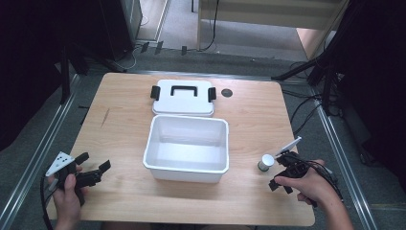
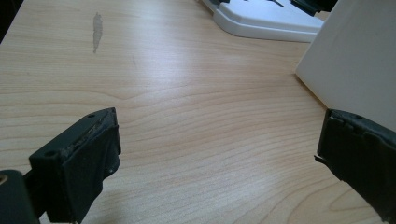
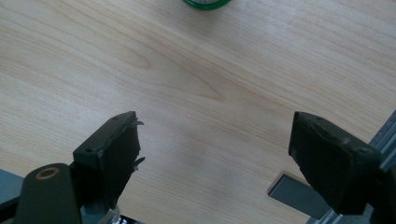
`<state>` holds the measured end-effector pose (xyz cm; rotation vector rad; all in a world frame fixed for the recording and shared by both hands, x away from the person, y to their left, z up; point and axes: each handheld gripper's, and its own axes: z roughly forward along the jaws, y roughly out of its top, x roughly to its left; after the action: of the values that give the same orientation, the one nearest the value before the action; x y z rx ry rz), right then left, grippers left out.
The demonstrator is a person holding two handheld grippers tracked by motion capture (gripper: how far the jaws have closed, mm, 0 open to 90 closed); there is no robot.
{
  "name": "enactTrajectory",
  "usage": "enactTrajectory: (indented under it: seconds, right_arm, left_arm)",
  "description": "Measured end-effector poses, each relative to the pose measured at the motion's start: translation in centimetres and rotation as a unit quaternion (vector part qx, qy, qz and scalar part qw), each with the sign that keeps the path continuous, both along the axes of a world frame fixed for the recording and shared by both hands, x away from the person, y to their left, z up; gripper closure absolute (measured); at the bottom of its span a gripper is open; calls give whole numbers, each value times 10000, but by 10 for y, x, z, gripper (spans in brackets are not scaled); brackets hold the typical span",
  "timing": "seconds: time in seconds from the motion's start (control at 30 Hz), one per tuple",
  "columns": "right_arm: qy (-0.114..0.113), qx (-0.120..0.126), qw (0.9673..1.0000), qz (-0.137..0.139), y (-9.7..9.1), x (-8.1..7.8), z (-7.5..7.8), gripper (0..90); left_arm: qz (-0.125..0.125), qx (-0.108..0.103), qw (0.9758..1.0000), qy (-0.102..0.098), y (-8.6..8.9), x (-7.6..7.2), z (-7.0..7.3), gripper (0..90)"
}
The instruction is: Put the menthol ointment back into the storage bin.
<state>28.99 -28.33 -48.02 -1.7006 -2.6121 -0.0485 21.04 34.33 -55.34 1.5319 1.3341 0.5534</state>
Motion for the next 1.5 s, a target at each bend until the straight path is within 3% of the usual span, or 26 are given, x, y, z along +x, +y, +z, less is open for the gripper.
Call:
enactTrajectory:
  seconds: [0.17,0.27,0.37,0.47,0.63,0.93,1.17,1.33,1.5]
  right_arm:
    - [-11,-207,9992,340,10,3,5,162]
    - [-16,-236,9990,385,15,9,10,182]
    - [-162,-187,9986,462,19,14,14,192]
    - [-227,-294,9978,552,22,18,18,206]
    - [-297,-182,9974,633,29,26,22,242]
    - [-477,4,9977,487,36,37,26,260]
    - [-474,-120,9980,389,40,47,19,351]
    - [-459,-76,9988,152,43,53,17,414]
    - [-429,-173,9988,130,44,56,14,454]
  left_arm:
    - [-23,13,10000,0,0,0,0,3]
    - [-43,33,10000,8,0,0,0,3]
    - [-48,31,10000,10,0,0,0,3]
    - [-52,23,10000,7,0,0,0,3]
    - [-62,26,10000,15,0,0,0,3]
    - [-91,25,10000,27,0,0,0,3]
    - [-110,24,9999,27,0,0,0,3]
    - [-118,17,9999,26,0,1,0,3]
    - [-120,3,9999,29,0,1,0,3]
